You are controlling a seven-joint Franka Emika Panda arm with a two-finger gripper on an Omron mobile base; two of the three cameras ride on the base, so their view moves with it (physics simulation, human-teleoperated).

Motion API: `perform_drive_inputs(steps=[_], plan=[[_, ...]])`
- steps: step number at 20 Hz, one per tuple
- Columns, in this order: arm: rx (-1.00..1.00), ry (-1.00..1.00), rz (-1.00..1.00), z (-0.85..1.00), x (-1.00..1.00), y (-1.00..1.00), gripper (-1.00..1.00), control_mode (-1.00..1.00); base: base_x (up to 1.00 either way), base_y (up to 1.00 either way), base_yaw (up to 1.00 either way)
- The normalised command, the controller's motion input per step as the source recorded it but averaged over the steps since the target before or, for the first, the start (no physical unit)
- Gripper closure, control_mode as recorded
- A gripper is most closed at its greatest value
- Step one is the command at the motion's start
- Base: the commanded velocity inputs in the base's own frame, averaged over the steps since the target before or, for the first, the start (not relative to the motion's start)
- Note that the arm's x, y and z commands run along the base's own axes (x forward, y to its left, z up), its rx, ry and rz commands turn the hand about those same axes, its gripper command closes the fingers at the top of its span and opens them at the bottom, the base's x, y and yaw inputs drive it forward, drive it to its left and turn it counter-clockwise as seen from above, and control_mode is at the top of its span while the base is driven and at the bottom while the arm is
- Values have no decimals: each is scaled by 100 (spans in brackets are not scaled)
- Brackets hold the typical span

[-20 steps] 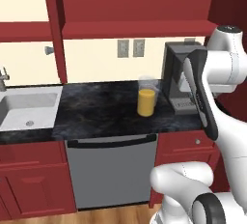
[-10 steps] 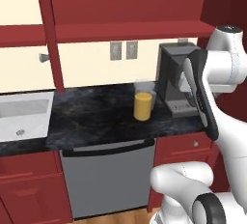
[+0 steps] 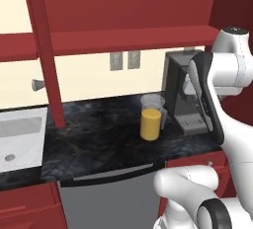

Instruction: There is a tray on the dining counter. Grab the cup, mug, and pitcher and place them on the tray. The pitcher may be placed next to the tray if it cannot fit the tray.

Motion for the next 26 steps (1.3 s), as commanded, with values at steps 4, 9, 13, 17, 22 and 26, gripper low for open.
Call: perform_drive_inputs(steps=[4,9,13,17,22,26], plan=[[0,0,0,0,0,0,-100,100,59,18,-8],[0,0,0,0,0,0,-100,100,34,1,4],[0,0,0,0,0,0,-100,100,19,-4,23],[0,0,0,0,0,0,-100,100,19,0,21],[0,0,0,0,0,0,-100,100,10,0,7],[0,1,1,-6,11,0,-100,-100,9,0,1]])
